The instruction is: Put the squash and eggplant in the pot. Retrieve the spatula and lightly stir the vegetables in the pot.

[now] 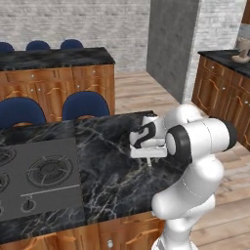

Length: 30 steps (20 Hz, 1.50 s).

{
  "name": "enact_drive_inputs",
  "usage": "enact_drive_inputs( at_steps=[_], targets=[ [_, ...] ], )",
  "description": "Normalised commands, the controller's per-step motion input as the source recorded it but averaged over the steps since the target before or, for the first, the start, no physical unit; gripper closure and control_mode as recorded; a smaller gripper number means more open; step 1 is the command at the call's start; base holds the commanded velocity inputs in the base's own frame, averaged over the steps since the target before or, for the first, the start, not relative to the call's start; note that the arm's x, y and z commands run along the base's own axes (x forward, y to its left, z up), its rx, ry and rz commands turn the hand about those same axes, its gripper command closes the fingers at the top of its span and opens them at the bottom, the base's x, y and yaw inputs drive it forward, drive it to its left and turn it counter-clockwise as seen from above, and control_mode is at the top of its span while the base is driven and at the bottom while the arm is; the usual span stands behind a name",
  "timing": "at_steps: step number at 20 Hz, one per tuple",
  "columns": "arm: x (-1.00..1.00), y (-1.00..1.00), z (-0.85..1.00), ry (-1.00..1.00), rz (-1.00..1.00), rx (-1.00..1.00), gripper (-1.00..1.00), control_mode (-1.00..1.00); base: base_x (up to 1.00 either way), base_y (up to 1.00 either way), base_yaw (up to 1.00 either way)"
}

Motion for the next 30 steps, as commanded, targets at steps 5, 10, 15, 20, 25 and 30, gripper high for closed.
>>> enact_drive_inputs(
  at_steps=[5,10,15,20,25,30],
  targets=[
    [-0.02,0.01,-0.25,0.00,-0.08,-0.02,-1.00,-1.00,0.00,0.00,0.00],
    [0.00,0.00,-0.10,0.00,-0.01,0.03,-1.00,-1.00,0.00,0.00,0.00],
    [0.00,0.00,-0.05,0.00,-0.01,0.00,1.00,-1.00,0.00,0.00,0.00],
    [0.00,0.00,0.00,0.00,-0.01,0.00,1.00,-1.00,0.00,0.00,0.00],
    [0.00,0.00,0.00,0.02,-0.01,0.00,1.00,-1.00,0.00,0.00,0.00],
    [-0.48,-0.23,0.63,0.00,0.01,0.00,1.00,-1.00,0.00,0.00,0.00]
  ],
)
